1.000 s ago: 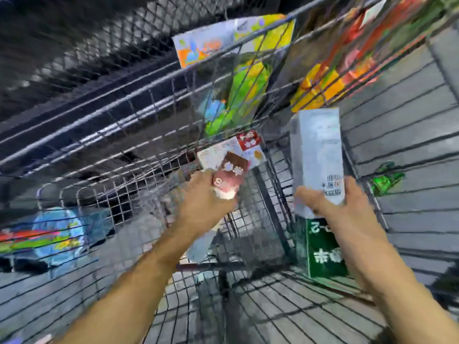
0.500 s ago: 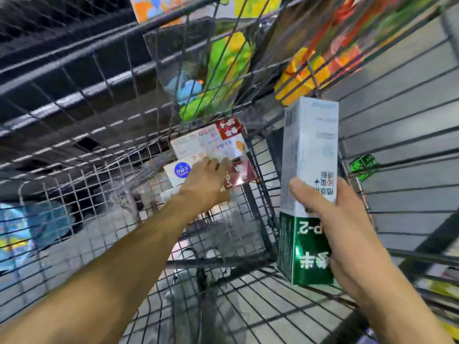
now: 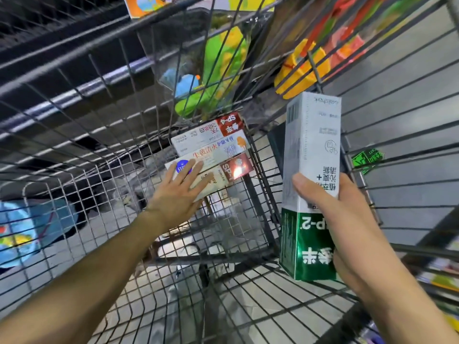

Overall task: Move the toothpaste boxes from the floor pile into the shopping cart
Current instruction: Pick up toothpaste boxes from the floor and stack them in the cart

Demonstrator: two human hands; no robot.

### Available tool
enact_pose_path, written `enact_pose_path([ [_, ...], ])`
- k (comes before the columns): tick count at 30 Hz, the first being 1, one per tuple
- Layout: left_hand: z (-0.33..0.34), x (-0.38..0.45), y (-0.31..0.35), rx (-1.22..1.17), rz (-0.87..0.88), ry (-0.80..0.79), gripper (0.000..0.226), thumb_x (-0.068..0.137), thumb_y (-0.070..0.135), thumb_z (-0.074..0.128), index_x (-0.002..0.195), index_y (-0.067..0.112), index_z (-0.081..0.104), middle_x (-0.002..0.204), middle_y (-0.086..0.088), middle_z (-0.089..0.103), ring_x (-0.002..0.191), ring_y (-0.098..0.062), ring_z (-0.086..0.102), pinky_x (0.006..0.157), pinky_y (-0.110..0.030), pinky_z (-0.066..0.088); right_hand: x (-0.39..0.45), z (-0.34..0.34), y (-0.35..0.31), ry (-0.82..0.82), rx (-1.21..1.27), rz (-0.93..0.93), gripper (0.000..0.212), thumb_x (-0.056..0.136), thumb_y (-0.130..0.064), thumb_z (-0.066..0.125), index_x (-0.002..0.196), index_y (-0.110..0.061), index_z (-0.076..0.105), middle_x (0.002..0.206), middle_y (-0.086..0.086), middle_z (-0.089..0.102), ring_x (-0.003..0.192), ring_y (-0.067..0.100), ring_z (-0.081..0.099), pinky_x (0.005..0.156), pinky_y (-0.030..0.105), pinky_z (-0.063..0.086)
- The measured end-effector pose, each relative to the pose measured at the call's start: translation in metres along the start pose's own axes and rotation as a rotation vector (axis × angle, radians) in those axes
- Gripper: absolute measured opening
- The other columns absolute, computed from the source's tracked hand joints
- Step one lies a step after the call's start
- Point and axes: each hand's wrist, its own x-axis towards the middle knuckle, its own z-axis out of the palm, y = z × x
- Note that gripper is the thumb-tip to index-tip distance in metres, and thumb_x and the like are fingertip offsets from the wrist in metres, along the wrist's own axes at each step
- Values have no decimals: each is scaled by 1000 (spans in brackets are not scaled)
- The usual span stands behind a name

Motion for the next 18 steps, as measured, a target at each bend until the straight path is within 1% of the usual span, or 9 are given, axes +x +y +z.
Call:
enact_pose_path([
  [1,2,-1,-2,7,2,5,67,102,53,7,161,23,-3,166,-15,-3,154,-34,-7,122,-59,3,0,0,1,2,-3,1,55,73,-48,78,121,-30,58,111,-5,74,97,18,74,91,52,55],
  [2,3,0,-2,4,-4,17,65,103,53,5,160,25,-8,166,-13,-8,153,-34,-11,122,-58,2,0,0,1,3,-5,1,55,73,-49,78,122,-30,58,112,-5,74,98,18,73,91,52,55],
  [4,-1,7,2,-25,-39,30,65,104,55,8,158,28,-16,166,-9,-15,152,-32,-18,122,-58,-3,0,1,3,0,-3,8,57,72,-49,78,122,-31,58,112,-5,74,98,19,74,91,52,55],
  [8,-5,19,12,-53,-109,40,66,104,55,11,156,31,-22,165,-5,-20,150,-31,-25,121,-58,-8,0,2,3,-2,3,9,58,70,-49,78,120,-31,58,110,-4,75,96,20,74,89,53,56],
  [12,-8,20,15,-74,-119,16,65,103,57,8,156,31,-22,163,-4,-24,150,-30,-27,121,-58,-8,0,4,3,-2,1,6,58,67,-50,79,119,-32,58,109,-5,75,96,18,74,89,51,57],
  [16,-21,13,5,-113,-123,-36,71,99,64,4,157,28,-19,166,-4,-19,151,-27,-23,123,-55,-4,-3,7,5,3,-55,7,57,67,-52,78,116,-33,57,107,-9,75,95,12,73,89,46,56],
  [18,-29,1,-4,-171,-138,-36,72,99,65,3,158,28,-15,166,-1,-16,153,-24,-19,124,-53,-4,-6,10,4,-1,-130,-9,55,71,-50,78,117,-33,54,106,-10,74,88,6,73,83,39,57],
])
